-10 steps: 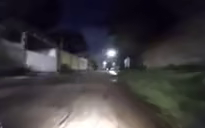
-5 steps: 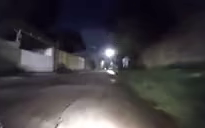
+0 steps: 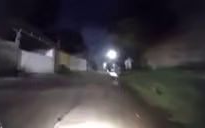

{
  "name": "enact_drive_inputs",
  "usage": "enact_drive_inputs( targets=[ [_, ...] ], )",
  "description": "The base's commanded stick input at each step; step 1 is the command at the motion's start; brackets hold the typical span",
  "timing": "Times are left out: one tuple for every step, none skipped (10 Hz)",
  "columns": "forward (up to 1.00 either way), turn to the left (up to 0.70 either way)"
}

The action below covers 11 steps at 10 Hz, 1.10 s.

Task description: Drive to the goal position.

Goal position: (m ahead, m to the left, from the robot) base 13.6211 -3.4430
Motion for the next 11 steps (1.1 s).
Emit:
enact_drive_inputs(
  targets=[
    [0.7, -0.28],
    [0.7, -0.35],
    [0.7, -0.35],
    [0.7, -0.35],
    [0.7, -0.35],
    [0.7, -0.35],
    [0.7, -0.21],
    [0.7, -0.05],
    [0.7, 0.0],
    [0.7, 0.0],
    [0.7, 0.0]
  ],
)
